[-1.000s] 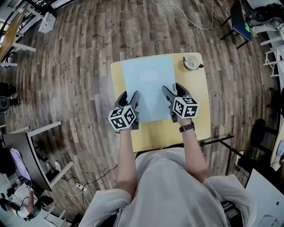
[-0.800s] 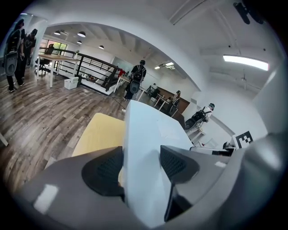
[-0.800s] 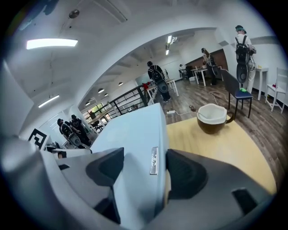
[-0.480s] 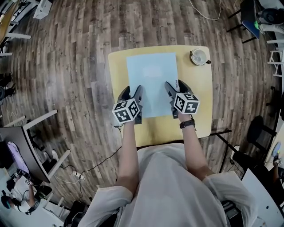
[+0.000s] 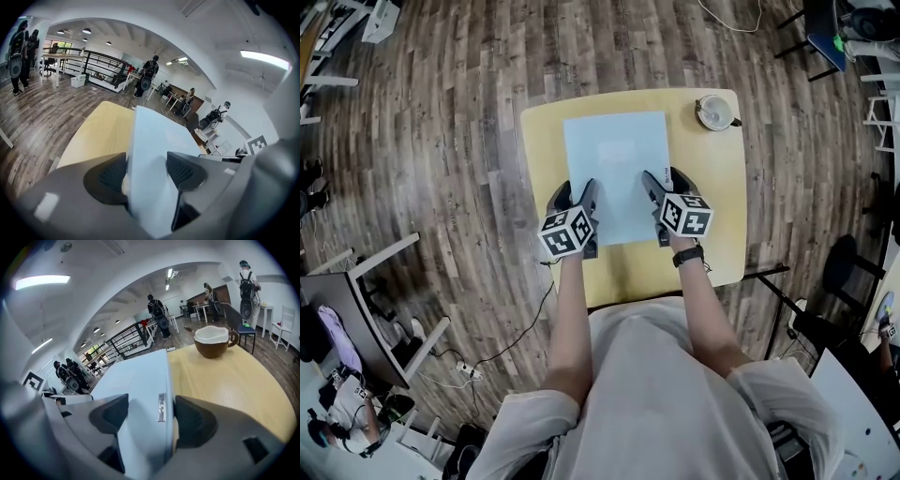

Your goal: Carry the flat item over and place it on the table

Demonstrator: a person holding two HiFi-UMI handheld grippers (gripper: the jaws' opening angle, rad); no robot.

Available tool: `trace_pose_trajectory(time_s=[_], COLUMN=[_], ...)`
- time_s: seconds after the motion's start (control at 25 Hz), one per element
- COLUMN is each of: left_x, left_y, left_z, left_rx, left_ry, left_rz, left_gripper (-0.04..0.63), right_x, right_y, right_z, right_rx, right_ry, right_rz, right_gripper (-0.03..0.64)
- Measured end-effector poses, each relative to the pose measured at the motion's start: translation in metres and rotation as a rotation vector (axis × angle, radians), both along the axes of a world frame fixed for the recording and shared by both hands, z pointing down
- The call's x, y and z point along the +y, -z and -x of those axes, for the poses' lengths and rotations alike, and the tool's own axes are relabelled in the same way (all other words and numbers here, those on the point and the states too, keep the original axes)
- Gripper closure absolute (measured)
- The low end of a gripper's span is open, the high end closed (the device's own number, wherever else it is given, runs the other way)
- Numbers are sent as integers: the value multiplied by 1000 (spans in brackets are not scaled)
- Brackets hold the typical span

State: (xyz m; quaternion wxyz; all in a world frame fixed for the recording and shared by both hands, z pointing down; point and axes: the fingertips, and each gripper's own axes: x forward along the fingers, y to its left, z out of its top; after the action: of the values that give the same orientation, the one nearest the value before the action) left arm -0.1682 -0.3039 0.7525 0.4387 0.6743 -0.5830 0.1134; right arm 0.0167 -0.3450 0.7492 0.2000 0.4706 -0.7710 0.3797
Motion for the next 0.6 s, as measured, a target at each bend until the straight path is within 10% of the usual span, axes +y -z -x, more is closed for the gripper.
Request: trace_pose_trajectory(time_s=[0.32, 0.6], left_x=[-4, -23], left_y=[41, 126], left_z=[3, -4], left_rx=[-53, -74], left_ry=[-27, -42], left_rz=[-157, -339], left_gripper=[327, 327], right_x=[-13, -26], right_y=[34, 121], right_z=[-19, -17], right_rx=[142, 79], right_ry=[5, 37], right_rz=[-130, -356], right_gripper=[331, 411])
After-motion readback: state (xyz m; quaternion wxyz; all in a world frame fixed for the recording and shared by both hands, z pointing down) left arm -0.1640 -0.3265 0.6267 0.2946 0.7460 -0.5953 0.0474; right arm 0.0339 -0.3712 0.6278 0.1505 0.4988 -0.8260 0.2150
